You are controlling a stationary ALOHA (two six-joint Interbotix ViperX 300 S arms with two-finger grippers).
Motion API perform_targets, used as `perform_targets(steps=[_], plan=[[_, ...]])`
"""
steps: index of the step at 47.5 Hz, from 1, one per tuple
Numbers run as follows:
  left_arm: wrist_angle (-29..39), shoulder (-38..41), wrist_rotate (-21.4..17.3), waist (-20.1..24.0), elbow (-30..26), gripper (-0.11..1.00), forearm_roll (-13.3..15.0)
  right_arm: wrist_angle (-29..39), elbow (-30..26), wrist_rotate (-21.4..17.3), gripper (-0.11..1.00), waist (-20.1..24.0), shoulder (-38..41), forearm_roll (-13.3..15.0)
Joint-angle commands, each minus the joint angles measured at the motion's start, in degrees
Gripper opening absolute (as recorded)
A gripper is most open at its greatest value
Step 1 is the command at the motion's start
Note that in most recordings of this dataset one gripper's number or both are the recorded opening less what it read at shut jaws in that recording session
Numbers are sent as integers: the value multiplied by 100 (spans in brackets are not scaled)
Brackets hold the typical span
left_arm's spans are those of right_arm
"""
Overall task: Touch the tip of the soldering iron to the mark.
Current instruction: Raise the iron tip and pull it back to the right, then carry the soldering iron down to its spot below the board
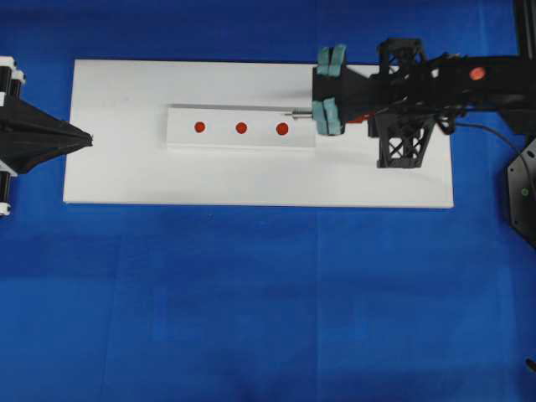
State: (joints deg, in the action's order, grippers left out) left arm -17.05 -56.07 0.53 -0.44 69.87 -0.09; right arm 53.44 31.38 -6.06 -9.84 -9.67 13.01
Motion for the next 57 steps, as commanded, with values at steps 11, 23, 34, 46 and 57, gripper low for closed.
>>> perform_targets(steps=[11,23,34,46,57], plan=[[-62,26,0,-9,-70,0,0,527,-352,-18,6,-9,-615,114],[-62,26,0,-9,-62,0,0,545,-334,-44,6,-9,-633,114],[-62,26,0,-9,-70,0,0,563,-325,-114,6,149,-633,26],[-62,18,0,0,-70,0,0,563,-281,-668,6,826,-633,-35],[-132,18,9,-9,-79,0,0,536,-246,-1591,6,1811,-633,-9]])
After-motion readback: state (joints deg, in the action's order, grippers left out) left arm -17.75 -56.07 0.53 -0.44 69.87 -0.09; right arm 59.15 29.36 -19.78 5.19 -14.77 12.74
